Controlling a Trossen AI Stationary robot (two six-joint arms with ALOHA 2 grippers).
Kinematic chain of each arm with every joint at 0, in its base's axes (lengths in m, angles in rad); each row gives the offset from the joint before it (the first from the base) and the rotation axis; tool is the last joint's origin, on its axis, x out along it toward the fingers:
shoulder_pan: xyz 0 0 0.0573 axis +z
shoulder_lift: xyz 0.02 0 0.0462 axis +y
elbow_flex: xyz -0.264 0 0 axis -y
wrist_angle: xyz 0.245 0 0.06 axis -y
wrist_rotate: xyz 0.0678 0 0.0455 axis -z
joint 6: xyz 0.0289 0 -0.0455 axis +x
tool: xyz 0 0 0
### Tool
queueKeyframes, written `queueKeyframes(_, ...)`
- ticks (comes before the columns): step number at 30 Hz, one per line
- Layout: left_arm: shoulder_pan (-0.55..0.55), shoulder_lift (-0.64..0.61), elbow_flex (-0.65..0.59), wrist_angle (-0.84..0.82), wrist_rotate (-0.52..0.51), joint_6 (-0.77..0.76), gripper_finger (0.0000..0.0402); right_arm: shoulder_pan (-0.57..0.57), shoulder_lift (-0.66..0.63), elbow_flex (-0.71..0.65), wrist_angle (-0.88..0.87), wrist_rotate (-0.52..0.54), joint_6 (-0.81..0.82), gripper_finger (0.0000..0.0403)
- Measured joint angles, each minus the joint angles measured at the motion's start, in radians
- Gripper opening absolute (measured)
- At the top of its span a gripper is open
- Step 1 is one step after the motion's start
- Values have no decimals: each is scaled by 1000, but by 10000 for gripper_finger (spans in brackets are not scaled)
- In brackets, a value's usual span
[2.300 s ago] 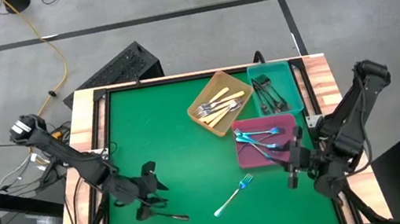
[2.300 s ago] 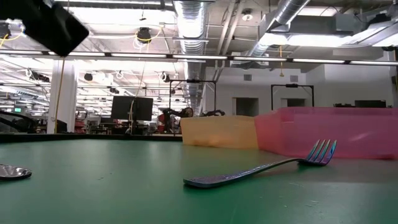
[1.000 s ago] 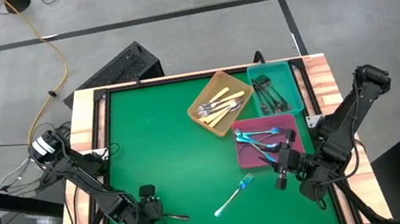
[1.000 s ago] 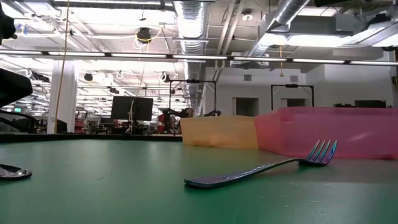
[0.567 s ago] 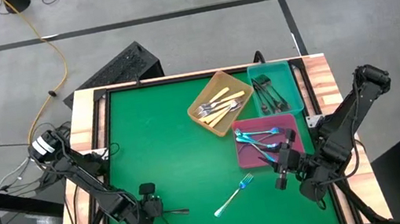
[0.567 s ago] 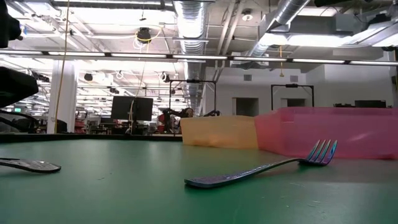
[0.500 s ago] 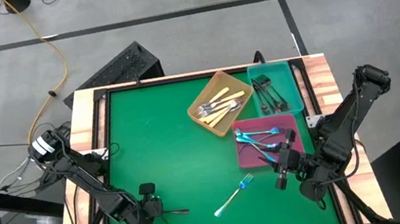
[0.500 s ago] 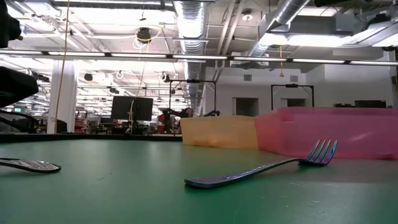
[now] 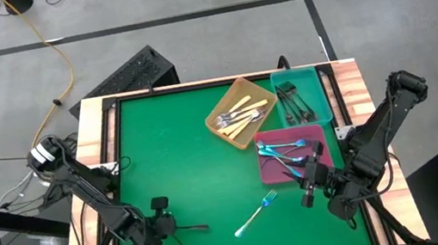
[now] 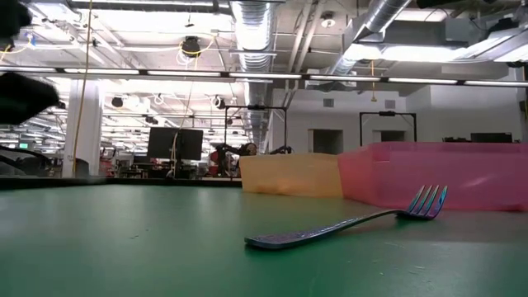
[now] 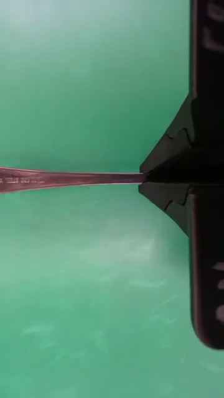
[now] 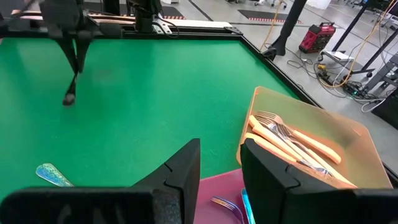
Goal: Sort silverware by color (type)
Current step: Put the black fork into the blue bin
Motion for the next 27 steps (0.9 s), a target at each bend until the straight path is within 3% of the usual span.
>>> queueKeyframes(4,2,-77,3,-39,-58,12,1,-8,0,0,8,1,0,136)
queueKeyframes(8,4,-152,4,-2,-211,68,1,-23,0,0,26,11,0,136)
queueKeyframes(16,30,-271,5,210,-408,370,1,-50,0,0,48,84,-6,136)
queueKeyframes(20,79,-300,5,332,-376,537,0,-67,0,0,102,83,-90,136)
queueKeyframes(27,258,-298,6,491,-97,751,0,-128,42,0,299,-57,-363,136)
